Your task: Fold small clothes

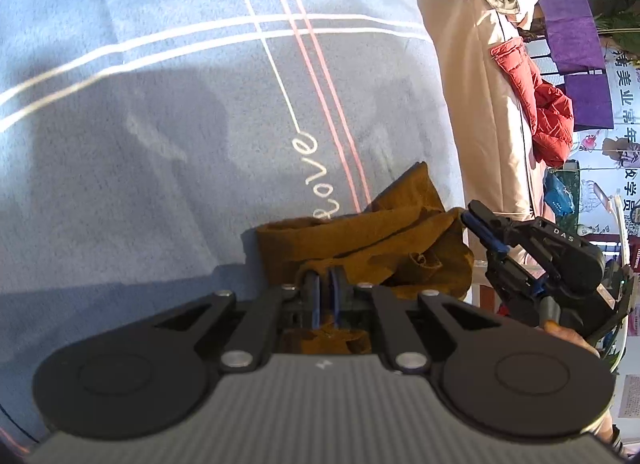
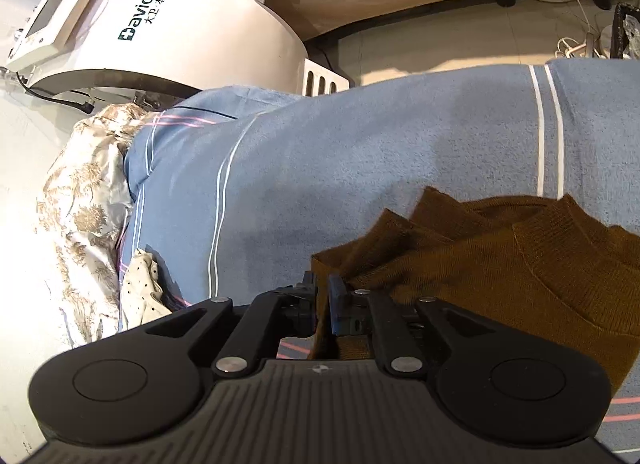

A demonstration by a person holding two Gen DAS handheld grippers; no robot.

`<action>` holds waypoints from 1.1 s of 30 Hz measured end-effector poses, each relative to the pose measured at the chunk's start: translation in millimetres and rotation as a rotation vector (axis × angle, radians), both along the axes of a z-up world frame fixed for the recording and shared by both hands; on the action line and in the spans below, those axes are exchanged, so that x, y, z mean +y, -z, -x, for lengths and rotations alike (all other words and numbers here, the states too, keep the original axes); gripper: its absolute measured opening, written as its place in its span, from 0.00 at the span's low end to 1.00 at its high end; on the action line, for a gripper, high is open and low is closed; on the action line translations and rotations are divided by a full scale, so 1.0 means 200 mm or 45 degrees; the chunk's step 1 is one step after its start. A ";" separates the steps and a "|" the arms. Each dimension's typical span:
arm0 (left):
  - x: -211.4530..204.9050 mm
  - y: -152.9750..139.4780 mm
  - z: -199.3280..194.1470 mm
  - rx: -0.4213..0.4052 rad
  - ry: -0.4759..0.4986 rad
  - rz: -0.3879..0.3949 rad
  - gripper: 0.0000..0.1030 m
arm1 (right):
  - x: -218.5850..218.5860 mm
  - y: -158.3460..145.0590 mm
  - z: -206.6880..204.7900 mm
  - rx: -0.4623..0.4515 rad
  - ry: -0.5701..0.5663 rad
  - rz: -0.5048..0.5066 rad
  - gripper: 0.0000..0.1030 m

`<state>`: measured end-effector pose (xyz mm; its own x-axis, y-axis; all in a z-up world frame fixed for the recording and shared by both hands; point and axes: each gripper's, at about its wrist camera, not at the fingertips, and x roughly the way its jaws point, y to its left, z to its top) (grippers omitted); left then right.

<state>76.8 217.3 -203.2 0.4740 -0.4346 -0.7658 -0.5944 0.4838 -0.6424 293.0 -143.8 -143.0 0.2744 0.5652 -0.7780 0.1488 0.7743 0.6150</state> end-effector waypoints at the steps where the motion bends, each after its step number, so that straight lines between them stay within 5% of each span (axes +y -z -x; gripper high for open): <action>1: 0.01 -0.01 0.00 -0.004 0.006 -0.015 0.06 | 0.00 -0.01 0.00 -0.013 -0.011 0.013 0.17; 6: 0.04 -0.04 -0.01 -0.025 0.029 -0.079 0.07 | 0.01 -0.07 0.01 -0.134 -0.024 0.043 0.20; 9: 0.08 -0.10 0.01 -0.045 0.013 -0.214 0.30 | -0.01 -0.13 0.03 -0.219 -0.060 0.041 0.28; 12: 0.11 -0.17 0.02 -0.100 0.041 -0.305 0.32 | -0.04 -0.17 0.08 -0.271 -0.141 0.069 0.30; 16: -0.04 -0.27 0.03 -0.232 0.272 -0.341 0.26 | -0.05 -0.16 0.16 -0.283 -0.303 0.177 0.29; 19: -0.22 -0.30 0.05 -0.274 0.473 -0.350 0.25 | -0.02 -0.10 0.23 -0.222 -0.443 0.119 0.29; 22: -0.37 -0.28 0.08 -0.278 0.628 -0.508 0.25 | 0.07 -0.07 0.28 -0.191 -0.571 0.130 0.30; 29: -0.47 -0.27 0.07 -0.351 0.841 -0.801 0.29 | 0.23 -0.11 0.22 -0.258 -0.574 0.187 0.70; 33: -0.48 -0.23 0.05 -0.331 0.981 -0.797 0.25 | 0.28 -0.11 0.17 -0.243 -0.541 0.199 0.72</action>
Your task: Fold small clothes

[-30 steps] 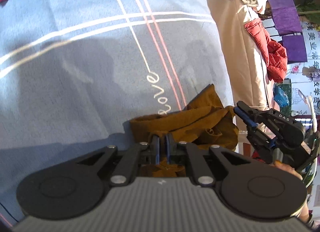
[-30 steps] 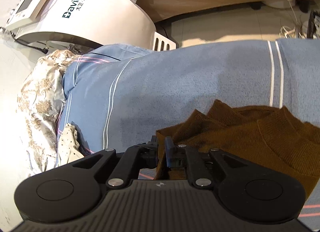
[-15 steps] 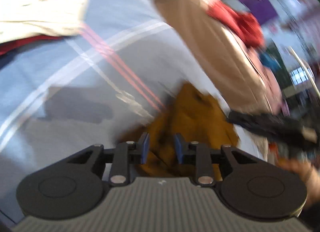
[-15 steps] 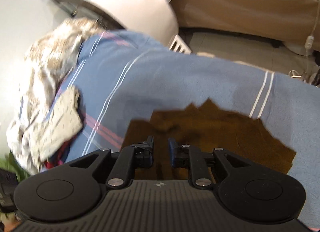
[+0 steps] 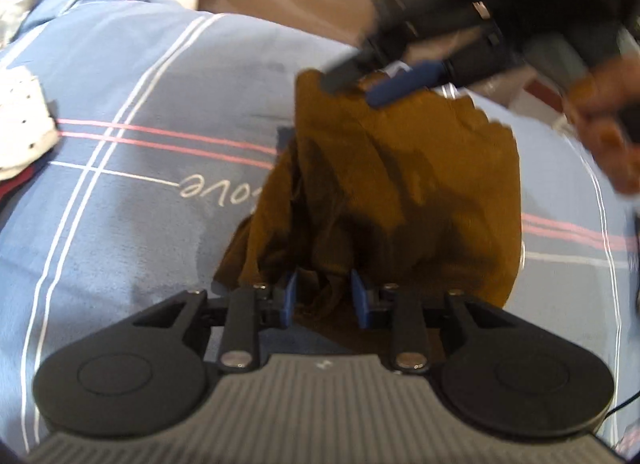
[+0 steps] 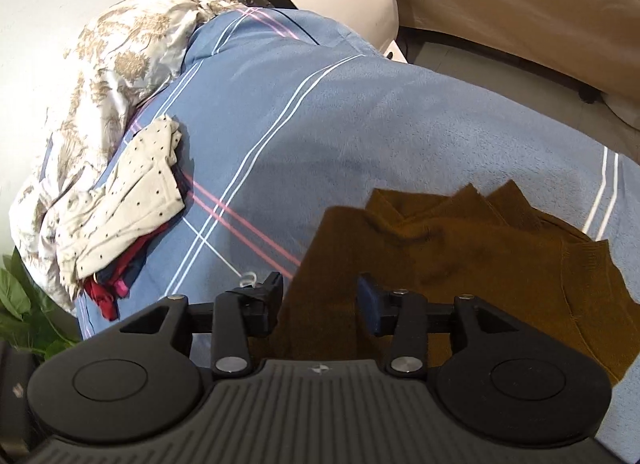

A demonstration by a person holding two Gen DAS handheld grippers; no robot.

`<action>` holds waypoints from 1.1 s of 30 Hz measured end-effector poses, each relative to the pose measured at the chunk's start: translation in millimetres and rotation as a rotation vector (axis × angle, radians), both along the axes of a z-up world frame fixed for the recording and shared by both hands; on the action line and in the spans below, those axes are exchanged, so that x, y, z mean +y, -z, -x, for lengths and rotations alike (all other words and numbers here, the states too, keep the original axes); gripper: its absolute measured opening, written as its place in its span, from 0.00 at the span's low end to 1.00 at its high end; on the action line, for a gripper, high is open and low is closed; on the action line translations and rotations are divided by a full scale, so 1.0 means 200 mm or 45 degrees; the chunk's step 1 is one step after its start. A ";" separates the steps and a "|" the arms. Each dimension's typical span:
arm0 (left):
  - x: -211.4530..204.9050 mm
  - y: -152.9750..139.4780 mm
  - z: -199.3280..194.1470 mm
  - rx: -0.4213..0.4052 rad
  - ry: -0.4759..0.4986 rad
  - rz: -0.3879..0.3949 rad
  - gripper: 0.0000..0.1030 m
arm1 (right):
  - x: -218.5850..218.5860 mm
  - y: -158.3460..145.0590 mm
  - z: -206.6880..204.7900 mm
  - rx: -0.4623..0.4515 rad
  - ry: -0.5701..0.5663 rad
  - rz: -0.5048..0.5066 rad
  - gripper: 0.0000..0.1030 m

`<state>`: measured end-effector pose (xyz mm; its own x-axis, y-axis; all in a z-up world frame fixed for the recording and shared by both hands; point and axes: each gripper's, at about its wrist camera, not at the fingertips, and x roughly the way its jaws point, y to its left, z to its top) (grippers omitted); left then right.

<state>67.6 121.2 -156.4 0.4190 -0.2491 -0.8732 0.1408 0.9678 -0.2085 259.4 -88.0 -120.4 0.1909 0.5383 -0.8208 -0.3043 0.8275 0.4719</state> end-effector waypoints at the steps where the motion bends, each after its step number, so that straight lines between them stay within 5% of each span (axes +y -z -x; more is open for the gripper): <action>1: 0.00 -0.01 0.01 -0.006 0.016 0.012 0.25 | 0.01 0.00 -0.01 0.007 0.013 -0.012 0.72; 9: 0.01 0.01 -0.03 -0.006 0.087 0.045 0.25 | -0.02 0.03 0.03 0.020 0.036 -0.007 0.72; 13: -0.02 0.02 -0.05 -0.009 0.098 0.012 0.06 | -0.06 0.03 0.04 0.028 0.084 -0.001 0.72; 17: 0.16 -0.02 -0.08 0.008 -0.079 0.108 0.05 | -0.13 0.02 0.05 0.026 0.147 -0.021 0.72; 28: 0.48 -0.03 -0.14 0.032 -0.244 0.004 0.11 | -0.23 0.05 0.13 -0.011 0.184 0.004 0.74; 33: 0.43 -0.13 -0.07 -0.051 -0.141 0.171 0.14 | -0.12 0.06 0.12 -0.038 0.069 -0.040 0.69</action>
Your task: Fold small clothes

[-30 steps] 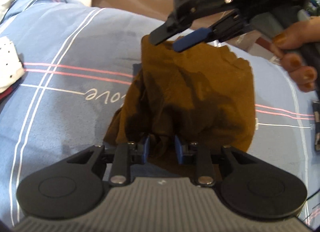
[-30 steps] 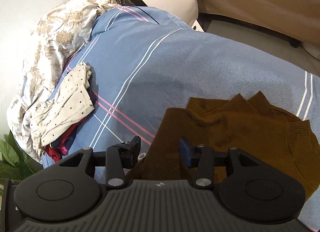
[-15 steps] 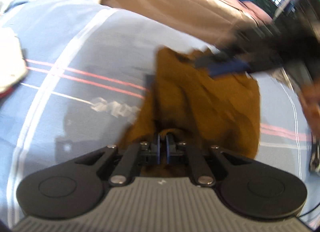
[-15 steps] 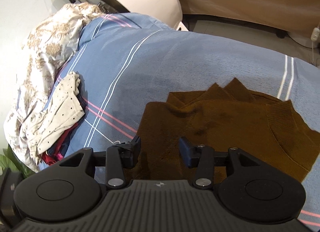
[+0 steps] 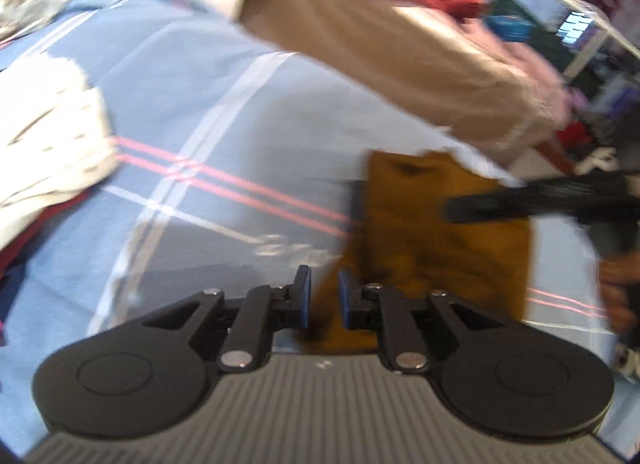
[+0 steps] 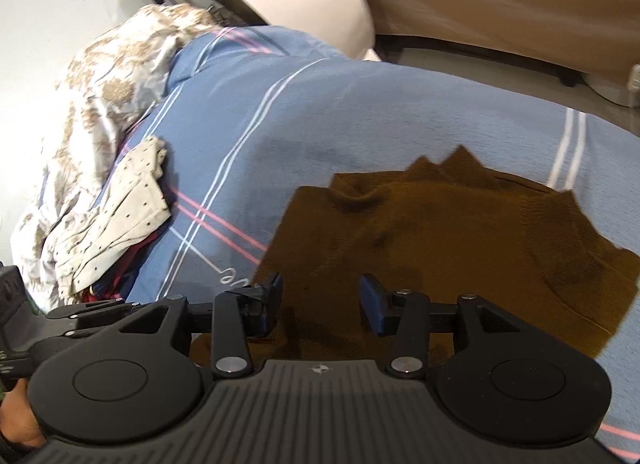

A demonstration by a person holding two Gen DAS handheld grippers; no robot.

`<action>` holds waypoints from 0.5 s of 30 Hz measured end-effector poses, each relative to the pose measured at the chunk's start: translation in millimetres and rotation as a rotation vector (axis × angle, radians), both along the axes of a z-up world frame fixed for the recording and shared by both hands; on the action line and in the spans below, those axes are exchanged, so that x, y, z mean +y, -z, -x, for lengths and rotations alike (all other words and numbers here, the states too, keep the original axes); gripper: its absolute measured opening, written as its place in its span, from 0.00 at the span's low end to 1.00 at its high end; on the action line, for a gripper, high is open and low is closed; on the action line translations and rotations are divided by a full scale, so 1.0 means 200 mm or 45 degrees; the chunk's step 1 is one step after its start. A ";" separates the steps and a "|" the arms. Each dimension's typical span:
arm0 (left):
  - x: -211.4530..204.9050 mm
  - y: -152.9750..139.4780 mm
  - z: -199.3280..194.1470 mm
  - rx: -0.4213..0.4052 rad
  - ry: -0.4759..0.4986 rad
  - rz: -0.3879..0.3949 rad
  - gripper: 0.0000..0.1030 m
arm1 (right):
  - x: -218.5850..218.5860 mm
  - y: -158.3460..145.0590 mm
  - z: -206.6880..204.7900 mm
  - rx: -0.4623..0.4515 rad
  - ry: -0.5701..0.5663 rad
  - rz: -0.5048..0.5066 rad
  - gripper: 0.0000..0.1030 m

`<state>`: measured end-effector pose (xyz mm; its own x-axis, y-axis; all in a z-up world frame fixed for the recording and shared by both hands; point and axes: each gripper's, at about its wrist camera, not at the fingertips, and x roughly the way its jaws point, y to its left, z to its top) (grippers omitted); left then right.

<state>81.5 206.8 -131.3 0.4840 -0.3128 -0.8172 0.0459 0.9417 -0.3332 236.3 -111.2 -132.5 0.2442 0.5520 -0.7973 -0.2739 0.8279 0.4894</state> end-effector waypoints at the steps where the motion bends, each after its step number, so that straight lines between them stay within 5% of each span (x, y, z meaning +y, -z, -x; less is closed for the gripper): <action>1: -0.05 -0.01 0.00 0.004 0.048 -0.008 0.14 | 0.04 0.00 -0.01 -0.013 -0.022 0.017 0.67; 4: -0.19 0.01 0.03 -0.024 0.131 -0.118 0.20 | 0.14 -0.02 -0.04 -0.102 -0.068 0.088 0.74; 5: -0.20 0.02 0.03 -0.018 0.130 -0.118 0.24 | 0.17 -0.02 -0.06 -0.118 -0.065 0.084 0.82; 6: -0.20 0.03 0.03 -0.011 0.118 -0.098 0.33 | 0.19 -0.02 -0.09 -0.121 -0.050 0.080 1.00; 8: -0.22 0.04 0.04 -0.016 0.108 -0.109 0.44 | 0.23 -0.02 -0.14 -0.122 -0.021 0.114 1.00; 12: -0.25 0.09 0.01 -0.017 0.147 -0.198 0.47 | 0.35 0.07 -0.23 -0.085 -0.075 0.282 1.00; 15: -0.26 0.14 0.00 -0.007 0.199 -0.241 0.39 | 0.41 0.13 -0.23 -0.074 -0.154 0.409 0.06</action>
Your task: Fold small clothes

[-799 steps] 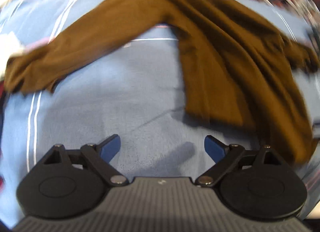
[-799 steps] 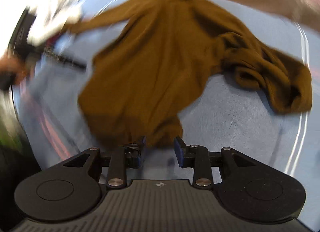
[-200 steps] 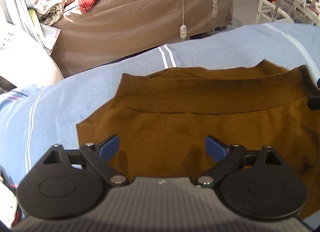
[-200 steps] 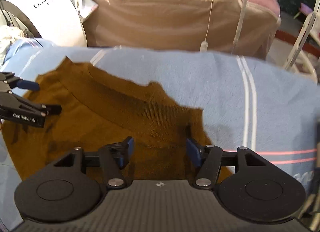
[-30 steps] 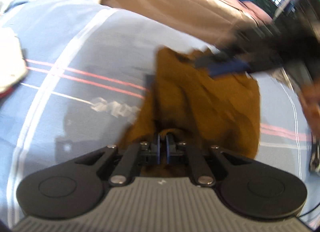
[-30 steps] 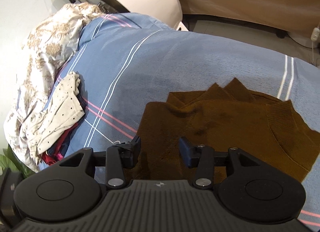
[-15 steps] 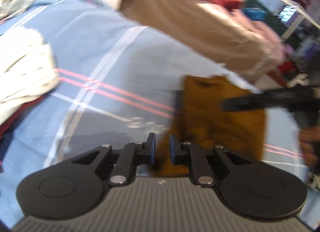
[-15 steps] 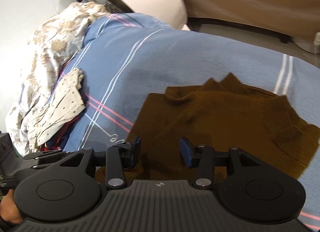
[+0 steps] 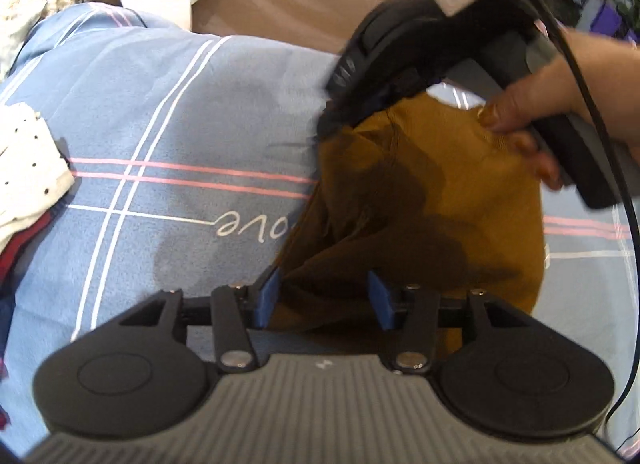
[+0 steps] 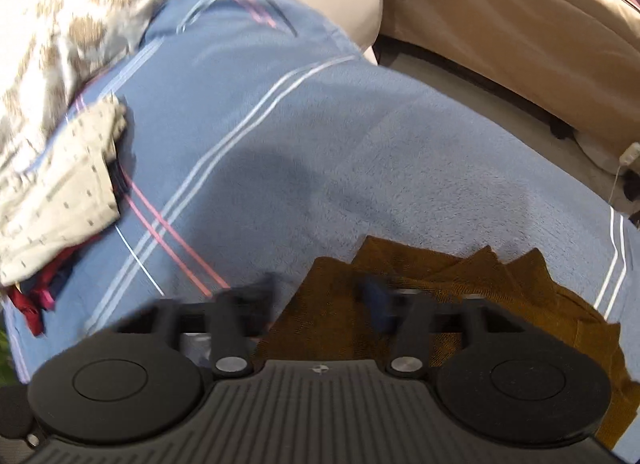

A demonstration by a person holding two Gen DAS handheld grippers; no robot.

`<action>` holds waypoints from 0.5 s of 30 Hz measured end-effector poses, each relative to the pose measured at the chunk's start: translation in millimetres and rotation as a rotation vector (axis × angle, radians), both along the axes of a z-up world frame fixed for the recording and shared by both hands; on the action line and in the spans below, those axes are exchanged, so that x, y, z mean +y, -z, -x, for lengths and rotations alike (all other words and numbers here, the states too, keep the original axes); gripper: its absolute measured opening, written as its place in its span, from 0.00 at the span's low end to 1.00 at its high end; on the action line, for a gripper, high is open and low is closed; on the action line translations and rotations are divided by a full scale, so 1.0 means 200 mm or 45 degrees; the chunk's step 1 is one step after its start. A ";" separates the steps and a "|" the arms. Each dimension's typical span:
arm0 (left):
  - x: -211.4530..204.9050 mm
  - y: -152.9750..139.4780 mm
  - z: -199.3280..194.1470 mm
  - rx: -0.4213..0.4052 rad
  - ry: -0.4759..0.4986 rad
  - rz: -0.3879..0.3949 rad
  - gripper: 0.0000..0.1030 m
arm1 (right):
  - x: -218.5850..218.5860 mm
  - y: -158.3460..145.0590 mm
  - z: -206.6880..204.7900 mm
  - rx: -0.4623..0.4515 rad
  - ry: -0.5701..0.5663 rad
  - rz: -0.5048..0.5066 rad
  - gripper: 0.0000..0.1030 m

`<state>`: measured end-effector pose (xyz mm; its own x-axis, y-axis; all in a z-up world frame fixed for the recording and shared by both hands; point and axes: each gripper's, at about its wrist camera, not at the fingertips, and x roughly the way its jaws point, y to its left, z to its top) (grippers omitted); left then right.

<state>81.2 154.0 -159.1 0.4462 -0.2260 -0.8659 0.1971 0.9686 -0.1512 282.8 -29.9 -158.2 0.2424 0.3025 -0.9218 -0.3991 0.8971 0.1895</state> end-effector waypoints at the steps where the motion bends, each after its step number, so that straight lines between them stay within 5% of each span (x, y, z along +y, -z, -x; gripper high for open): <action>1: 0.00 0.01 -0.01 0.009 0.014 0.005 0.27 | -0.01 0.01 -0.01 0.007 0.000 -0.011 0.04; 4: 0.02 0.04 -0.02 0.031 -0.007 0.024 0.12 | -0.10 -0.04 -0.06 -0.060 0.118 -0.039 0.04; 12: 0.05 0.06 -0.08 0.051 -0.040 0.005 0.11 | -0.22 -0.05 -0.19 -0.020 0.226 -0.158 0.05; 14: 0.06 0.08 -0.09 0.065 -0.048 -0.011 0.11 | -0.21 -0.05 -0.17 -0.057 0.224 -0.186 0.20; 15: 0.06 0.08 -0.09 0.072 -0.054 -0.025 0.13 | -0.22 -0.05 -0.17 -0.057 0.238 -0.215 0.40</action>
